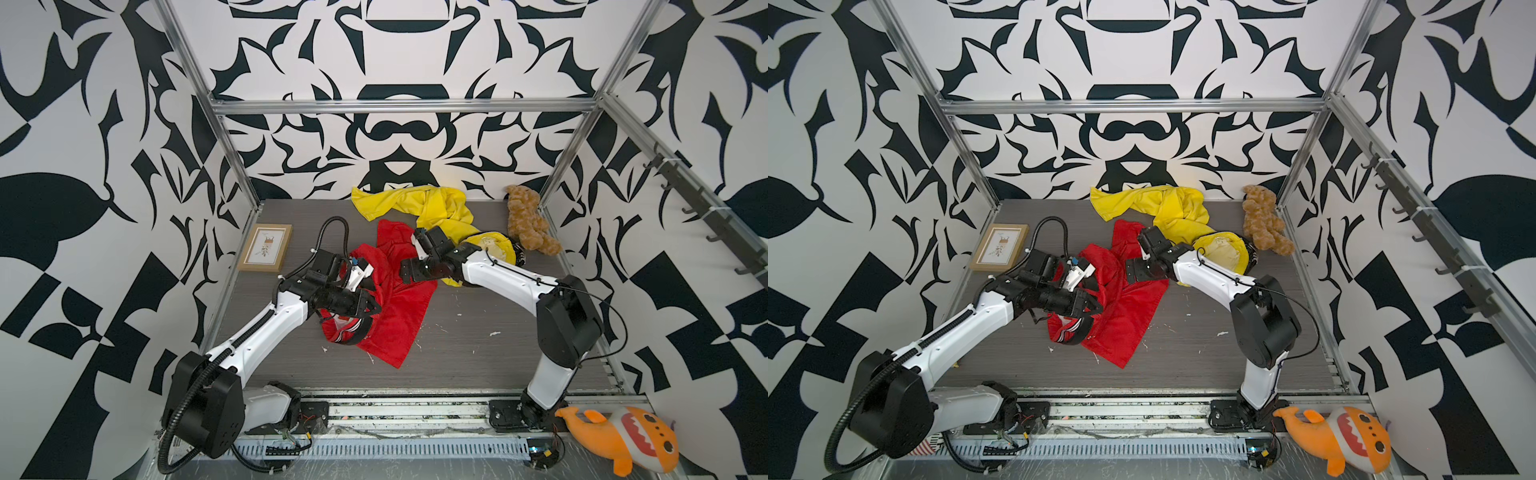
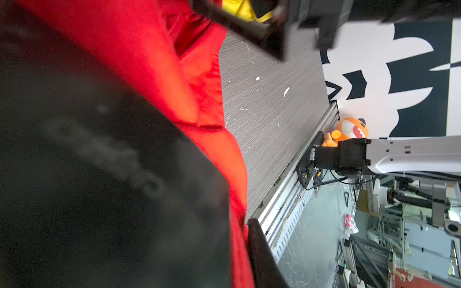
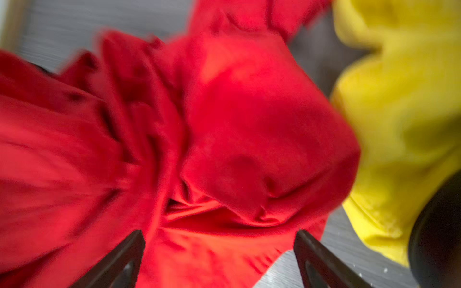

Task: Remove the belt from the trousers
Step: Adjust the trousers at the center of the board.

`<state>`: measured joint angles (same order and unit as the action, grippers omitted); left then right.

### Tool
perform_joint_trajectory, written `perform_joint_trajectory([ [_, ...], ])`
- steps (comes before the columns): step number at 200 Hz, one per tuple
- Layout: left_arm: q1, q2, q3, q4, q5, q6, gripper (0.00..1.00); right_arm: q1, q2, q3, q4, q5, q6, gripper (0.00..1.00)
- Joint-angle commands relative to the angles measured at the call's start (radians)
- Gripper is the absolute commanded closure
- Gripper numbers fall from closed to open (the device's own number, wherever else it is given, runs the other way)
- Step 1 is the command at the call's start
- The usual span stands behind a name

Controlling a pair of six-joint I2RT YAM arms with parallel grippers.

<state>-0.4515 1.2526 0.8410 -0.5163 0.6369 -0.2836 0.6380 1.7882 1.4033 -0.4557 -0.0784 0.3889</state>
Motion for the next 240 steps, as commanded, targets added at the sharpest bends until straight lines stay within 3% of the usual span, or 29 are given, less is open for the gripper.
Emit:
perform_joint_trajectory([
  [1, 0.002, -0.007, -0.074, 0.067, -0.028, -0.115, 1.00, 0.022, 0.016, 0.150, -0.126, -0.104, -0.098, 0.02],
  [37, 0.002, -0.030, -0.127, 0.148, -0.035, -0.136, 1.00, 0.060, 0.135, 0.363, -0.194, -0.149, -0.152, 0.01],
  [77, 0.002, -0.032, -0.112, 0.110, -0.017, -0.097, 1.00, 0.064, 0.213, 0.426, -0.137, -0.322, -0.124, 0.00],
  [97, 0.002, -0.027, -0.114, 0.102, -0.012, -0.082, 1.00, 0.064, 0.304, 0.504, -0.170, -0.326, -0.105, 0.02],
  [104, 0.002, -0.024, -0.113, 0.099, -0.012, -0.076, 1.00, 0.064, 0.342, 0.536, -0.190, -0.318, -0.106, 0.08],
  [112, 0.002, -0.022, -0.110, 0.096, -0.021, -0.066, 1.00, 0.064, 0.382, 0.573, -0.209, -0.309, -0.106, 0.22],
  [120, 0.002, -0.017, -0.104, 0.089, -0.039, -0.050, 1.00, 0.062, 0.402, 0.590, -0.212, -0.302, -0.103, 0.45],
  [127, 0.003, -0.011, -0.094, 0.082, -0.057, -0.028, 1.00, 0.057, 0.393, 0.576, -0.181, -0.280, -0.089, 0.78],
  [131, 0.007, -0.008, -0.083, 0.074, -0.070, -0.012, 1.00, 0.053, 0.378, 0.561, -0.164, -0.262, -0.082, 1.00],
  [155, 0.082, 0.064, 0.039, 0.005, -0.093, 0.102, 1.00, 0.011, 0.184, 0.393, -0.095, -0.098, -0.046, 1.00],
  [182, 0.132, 0.173, 0.258, -0.123, -0.072, 0.257, 1.00, -0.014, -0.071, 0.162, -0.147, 0.045, 0.015, 1.00],
  [204, 0.133, 0.273, 0.409, -0.211, -0.028, 0.376, 1.00, -0.006, -0.265, -0.128, -0.151, 0.054, 0.178, 1.00],
  [240, 0.101, 0.425, 0.515, -0.219, 0.007, 0.430, 1.00, 0.066, -0.496, -0.608, 0.143, 0.192, 0.533, 1.00],
])
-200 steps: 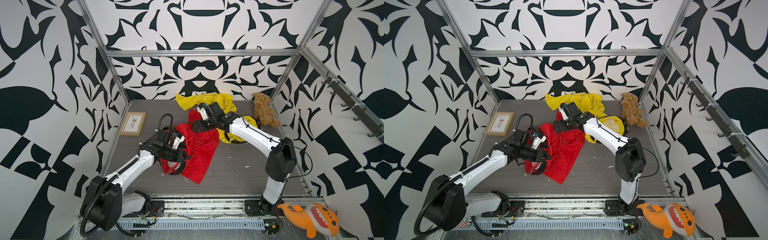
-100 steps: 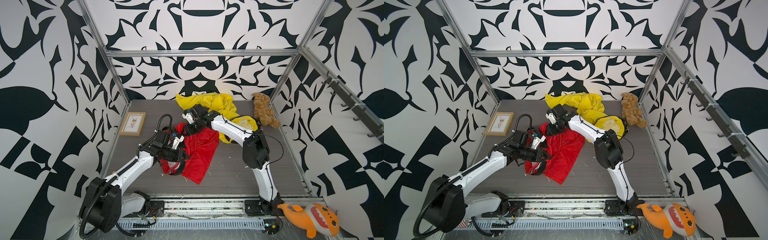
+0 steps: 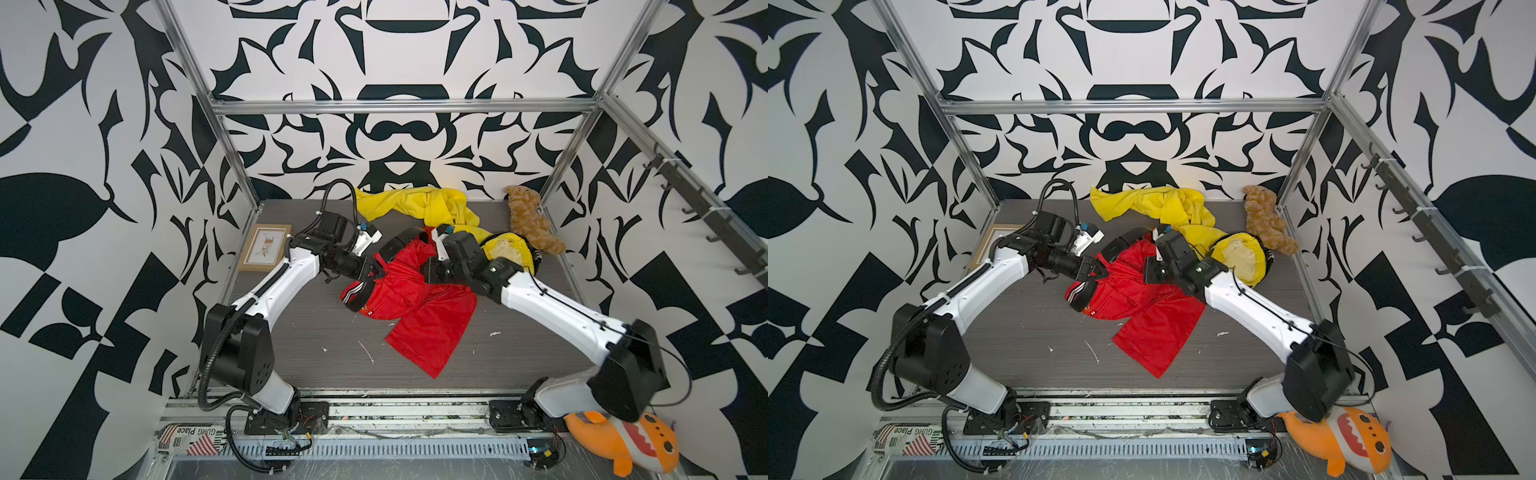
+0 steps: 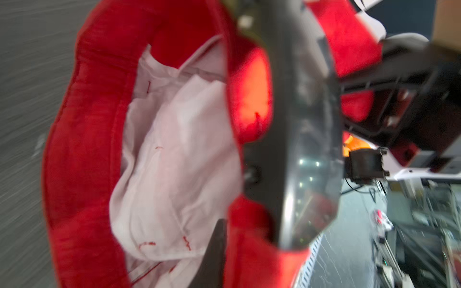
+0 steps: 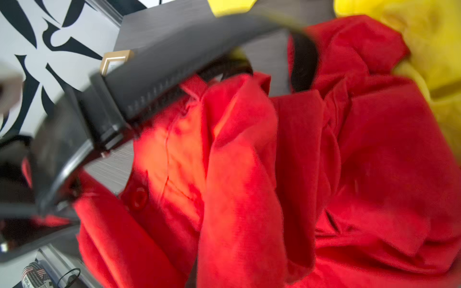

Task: Remove the belt from the trousers
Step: Adjust the trousers at the center of the board.

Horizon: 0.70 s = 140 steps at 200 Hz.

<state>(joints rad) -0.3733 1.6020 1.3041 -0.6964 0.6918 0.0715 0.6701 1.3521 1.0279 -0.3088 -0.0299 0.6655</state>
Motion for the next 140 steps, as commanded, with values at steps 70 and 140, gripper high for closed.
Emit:
perform_joint_trajectory([
  [70, 0.014, 0.044, -0.101, 0.152, -0.131, 0.007, 1.00, 0.042, 0.084, -0.304, 0.093, 0.041, 0.288, 0.85],
  [140, -0.002, 0.006, -0.020, 0.015, -0.131, 0.184, 1.00, 0.048, -0.141, 0.002, -0.372, 0.024, -0.468, 0.27],
])
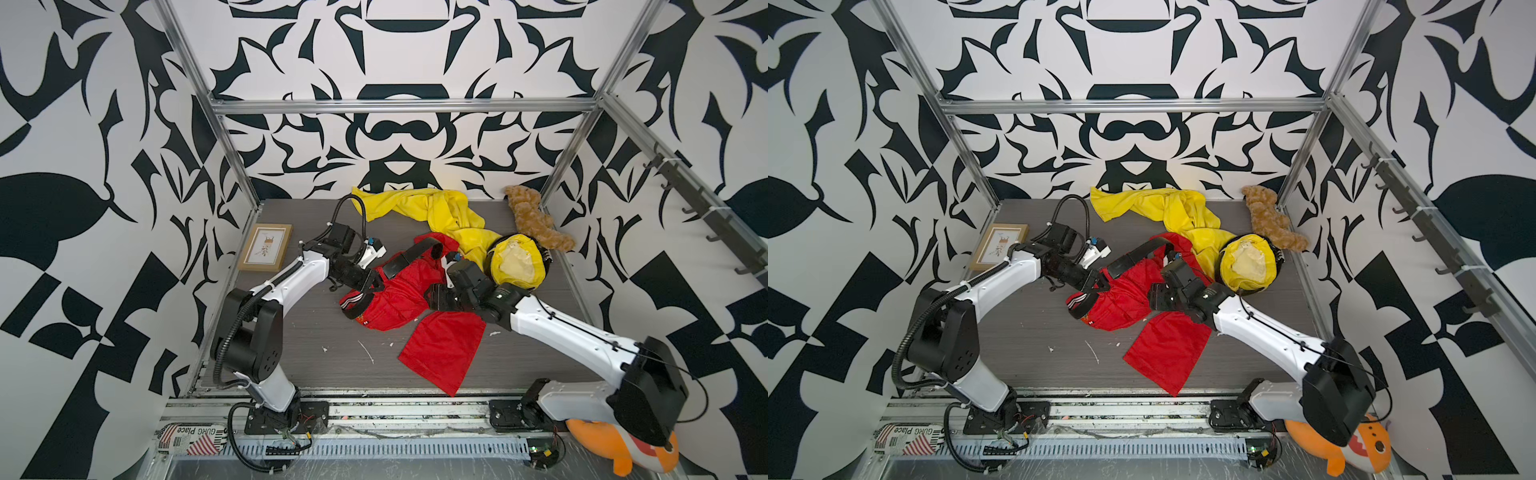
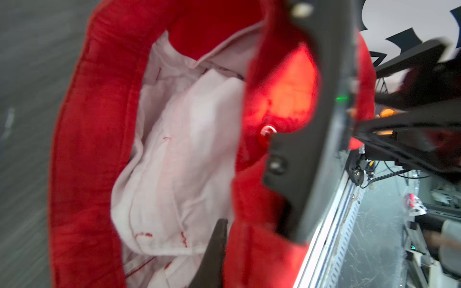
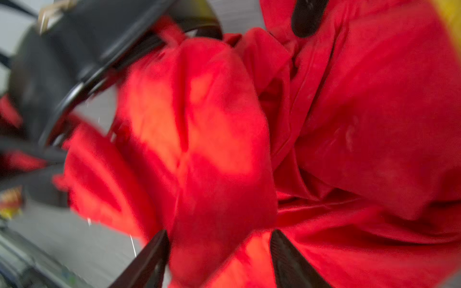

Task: Remove the belt from the trousers
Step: Adjust the trousers at the center of the board.

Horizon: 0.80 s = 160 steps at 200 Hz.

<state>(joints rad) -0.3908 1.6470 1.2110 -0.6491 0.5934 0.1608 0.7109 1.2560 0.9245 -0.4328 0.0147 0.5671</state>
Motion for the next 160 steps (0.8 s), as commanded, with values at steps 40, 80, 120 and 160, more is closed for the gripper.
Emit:
perform_joint_trajectory([
  [40, -0.008, -0.038, 0.126, -0.075, -0.083, 0.187, 1.00, 0.007, -0.092, 0.090, 0.012, 0.004, -0.857, 0.18],
  [80, -0.010, 0.016, 0.163, -0.093, -0.096, 0.194, 1.00, -0.021, 0.106, 0.173, 0.327, -0.106, -1.162, 0.07],
  [120, -0.009, -0.032, 0.028, 0.068, -0.270, 0.037, 0.48, -0.118, 0.371, 0.427, 0.170, -0.157, -1.070, 0.11],
  [160, -0.010, -0.255, -0.106, 0.170, -0.434, -0.104, 0.07, -0.145, 0.546, 0.492, 0.047, -0.144, -0.908, 0.17],
])
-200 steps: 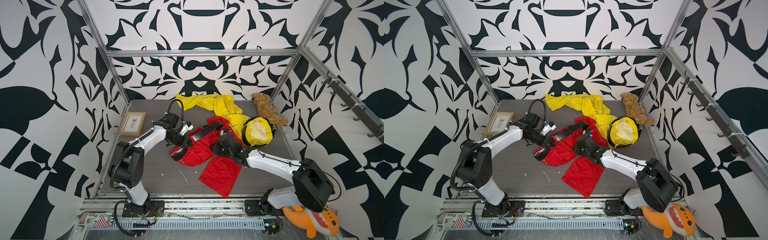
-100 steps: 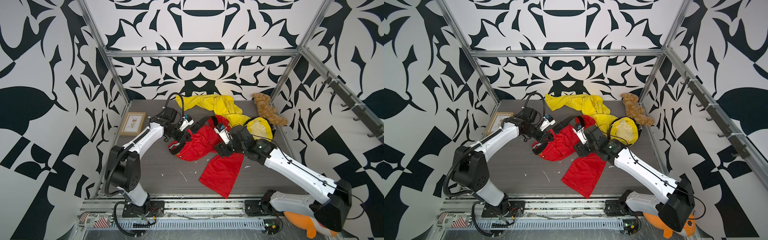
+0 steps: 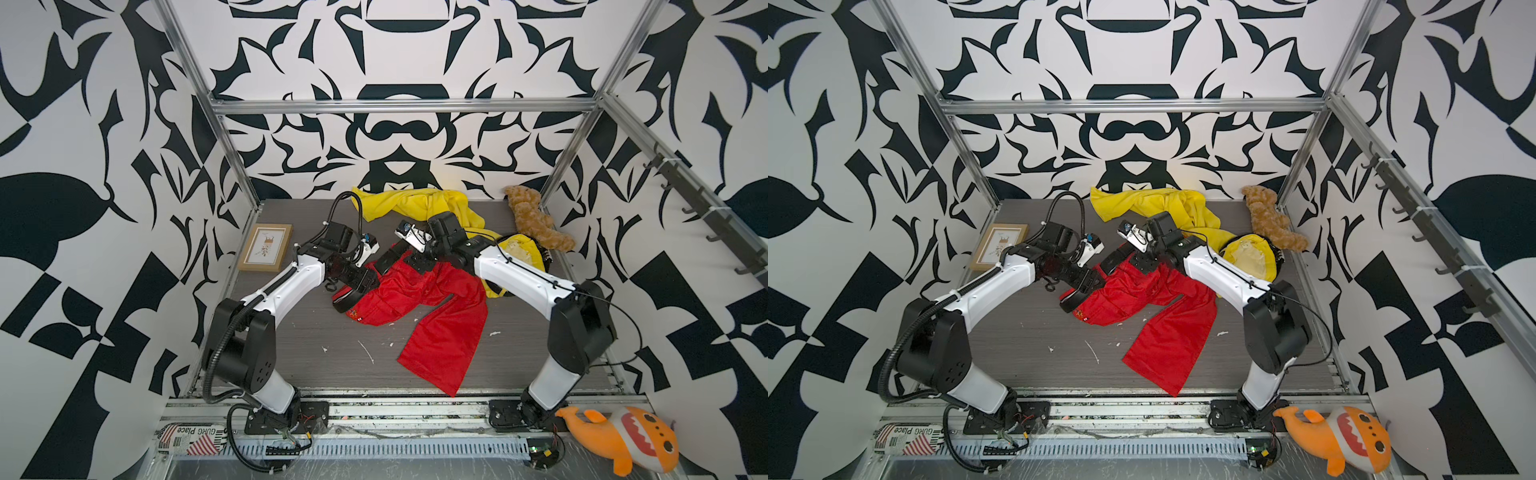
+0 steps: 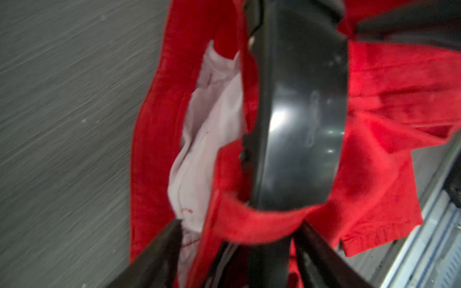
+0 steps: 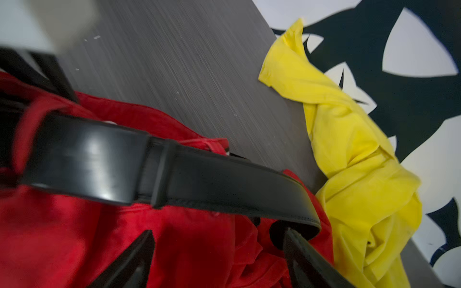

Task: Remove the belt from the trousers
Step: Adjust the trousers at the center of the board.

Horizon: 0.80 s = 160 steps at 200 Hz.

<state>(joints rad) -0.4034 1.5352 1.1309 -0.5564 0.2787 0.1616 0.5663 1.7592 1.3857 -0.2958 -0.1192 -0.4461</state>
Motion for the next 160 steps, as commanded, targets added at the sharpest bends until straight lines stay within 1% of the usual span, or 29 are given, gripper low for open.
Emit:
perform_joint_trajectory([
  [1, 0.003, -0.147, -0.027, 0.075, -0.122, -0.108, 0.07, 0.000, 0.045, 0.028, -0.089, -0.008, 0.110, 0.18],
  [9, -0.001, -0.188, -0.035, 0.065, -0.133, -0.152, 0.00, 0.000, 0.050, 0.005, -0.070, 0.006, 0.150, 0.18],
  [16, -0.011, -0.219, -0.043, 0.047, -0.141, -0.188, 0.01, 0.000, 0.051, -0.016, -0.056, 0.021, 0.177, 0.19],
  [22, -0.029, -0.246, -0.048, 0.025, -0.169, -0.220, 0.01, 0.000, 0.051, -0.033, -0.043, 0.036, 0.204, 0.19],
  [27, -0.052, -0.252, -0.055, 0.007, -0.195, -0.253, 0.01, 0.001, 0.051, -0.045, -0.032, 0.041, 0.223, 0.20],
  [30, -0.062, -0.286, -0.058, -0.003, -0.204, -0.269, 0.01, 0.000, 0.052, -0.051, -0.029, 0.044, 0.237, 0.20],
  [35, -0.086, -0.304, -0.067, -0.015, -0.212, -0.299, 0.00, 0.001, 0.055, -0.056, -0.028, 0.054, 0.253, 0.20],
  [45, -0.136, -0.326, -0.091, -0.033, -0.216, -0.382, 0.04, 0.000, 0.063, -0.062, -0.027, 0.072, 0.288, 0.21],
  [54, -0.180, -0.335, -0.124, -0.022, -0.176, -0.454, 0.09, 0.000, 0.071, -0.063, -0.024, 0.083, 0.320, 0.21],
  [60, -0.209, -0.332, -0.149, -0.005, -0.152, -0.522, 0.13, 0.000, 0.077, -0.065, -0.019, 0.087, 0.342, 0.22],
  [65, -0.232, -0.327, -0.172, 0.020, -0.126, -0.565, 0.14, 0.000, 0.081, -0.068, -0.012, 0.087, 0.360, 0.22],
  [68, -0.245, -0.322, -0.186, 0.039, -0.107, -0.589, 0.19, 0.000, 0.084, -0.069, -0.007, 0.089, 0.372, 0.22],
  [76, -0.277, -0.304, -0.225, 0.090, -0.085, -0.655, 0.23, 0.001, 0.093, -0.070, -0.005, 0.096, 0.403, 0.23],
  [91, -0.309, -0.269, -0.290, 0.200, -0.050, -0.736, 0.27, 0.000, 0.104, -0.076, 0.005, 0.103, 0.459, 0.23],
  [100, -0.307, -0.213, -0.313, 0.235, -0.054, -0.774, 0.27, 0.000, 0.110, -0.081, 0.003, 0.106, 0.492, 0.24],
  [114, -0.286, -0.172, -0.333, 0.280, -0.113, -0.793, 0.29, 0.003, 0.116, -0.092, -0.001, 0.095, 0.535, 0.25],
  [120, -0.264, -0.156, -0.338, 0.302, -0.124, -0.793, 0.28, 0.003, 0.116, -0.098, -0.008, 0.092, 0.554, 0.25],
  [133, -0.195, -0.108, -0.335, 0.335, -0.125, -0.786, 0.31, 0.010, 0.112, -0.117, -0.025, 0.087, 0.584, 0.26],
  [149, -0.119, -0.031, -0.308, 0.320, -0.135, -0.748, 0.40, 0.021, 0.098, -0.151, -0.051, 0.080, 0.621, 0.27],
  [160, -0.091, 0.011, -0.285, 0.306, -0.167, -0.707, 0.45, 0.029, 0.089, -0.171, -0.079, 0.074, 0.649, 0.28],
])
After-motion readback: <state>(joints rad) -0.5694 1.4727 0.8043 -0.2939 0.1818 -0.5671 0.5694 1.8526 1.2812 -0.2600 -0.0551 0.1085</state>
